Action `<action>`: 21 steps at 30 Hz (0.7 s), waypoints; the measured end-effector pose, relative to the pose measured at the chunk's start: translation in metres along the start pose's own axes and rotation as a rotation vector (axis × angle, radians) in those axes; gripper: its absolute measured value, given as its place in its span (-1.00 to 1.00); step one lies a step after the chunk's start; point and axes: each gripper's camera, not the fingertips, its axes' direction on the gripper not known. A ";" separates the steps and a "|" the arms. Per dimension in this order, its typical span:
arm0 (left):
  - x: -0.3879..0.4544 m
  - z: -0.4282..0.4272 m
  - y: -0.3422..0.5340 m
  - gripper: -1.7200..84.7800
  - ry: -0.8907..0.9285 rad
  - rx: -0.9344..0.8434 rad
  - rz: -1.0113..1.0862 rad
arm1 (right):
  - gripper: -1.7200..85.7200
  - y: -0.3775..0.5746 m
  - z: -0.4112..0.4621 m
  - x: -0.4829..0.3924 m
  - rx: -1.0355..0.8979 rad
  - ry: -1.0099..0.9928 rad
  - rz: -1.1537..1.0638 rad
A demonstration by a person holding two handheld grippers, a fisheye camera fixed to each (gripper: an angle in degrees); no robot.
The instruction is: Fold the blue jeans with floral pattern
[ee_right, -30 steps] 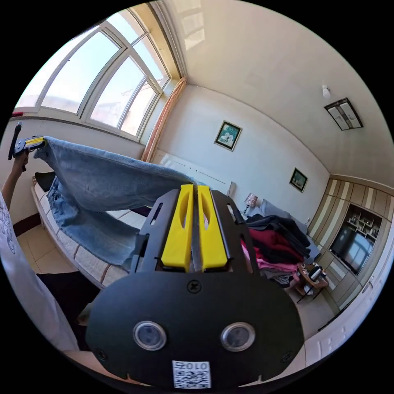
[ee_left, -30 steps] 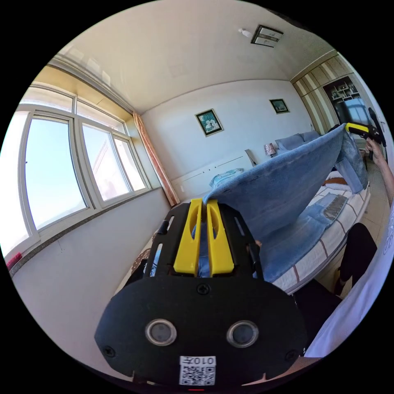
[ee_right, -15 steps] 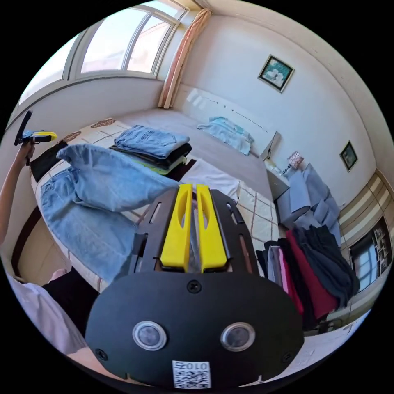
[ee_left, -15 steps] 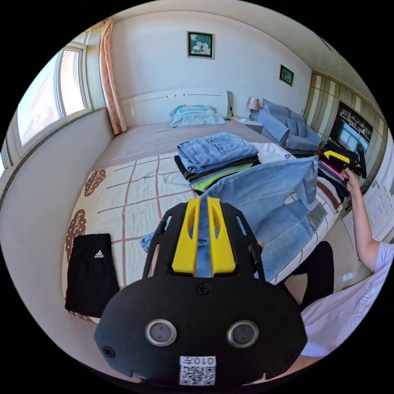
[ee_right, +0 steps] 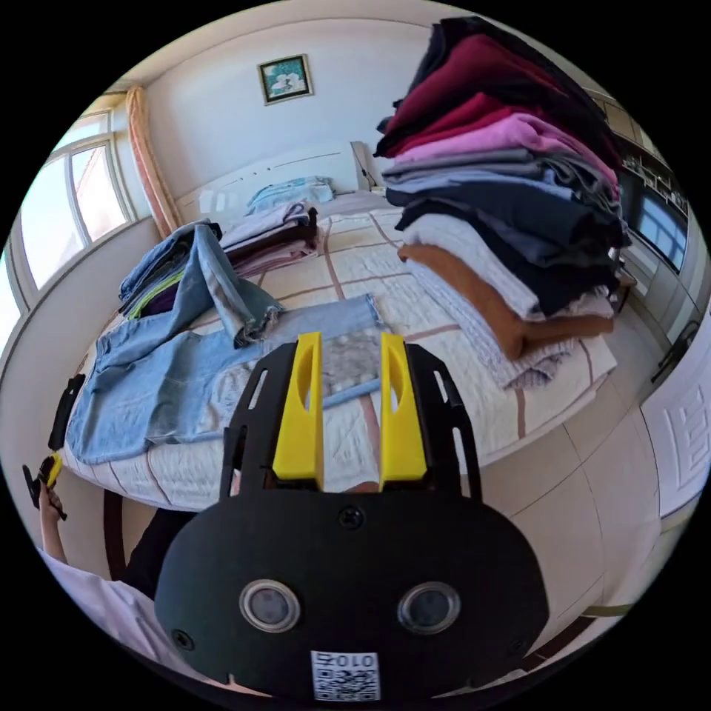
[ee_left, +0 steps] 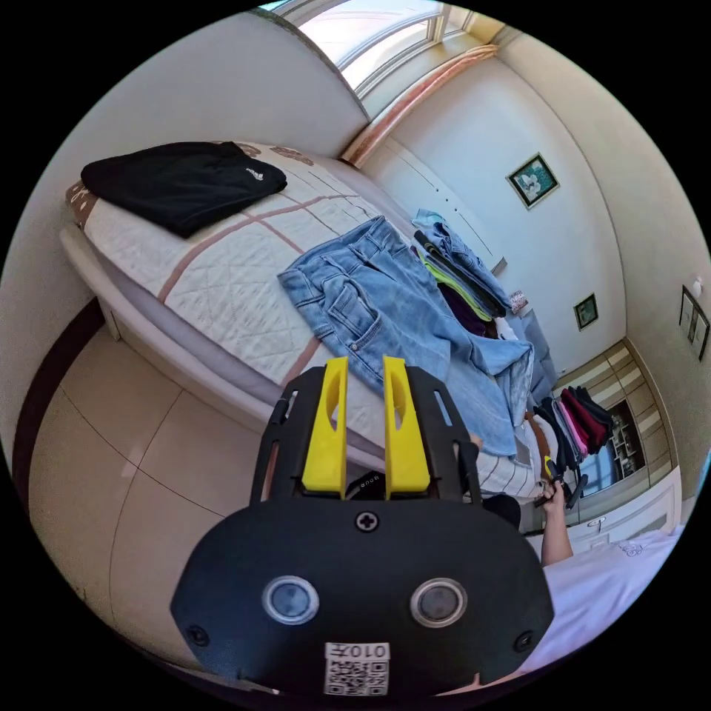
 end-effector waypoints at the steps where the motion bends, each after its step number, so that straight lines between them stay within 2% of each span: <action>1: -0.007 0.001 -0.008 -0.78 0.018 -0.007 -0.021 | -0.68 0.004 0.009 0.011 -0.015 0.030 0.032; 9: -0.016 0.012 -0.050 -0.74 0.022 -0.018 -0.120 | -0.66 -0.006 0.053 0.053 -0.089 0.090 0.135; 14: -0.016 -0.005 -0.075 -0.72 -0.007 -0.004 -0.125 | -0.72 -0.002 0.055 0.043 -0.039 0.094 0.171; 21: -0.036 -0.035 -0.105 -0.73 0.057 -0.006 -0.154 | -0.86 0.009 0.054 0.092 -0.014 -0.146 0.434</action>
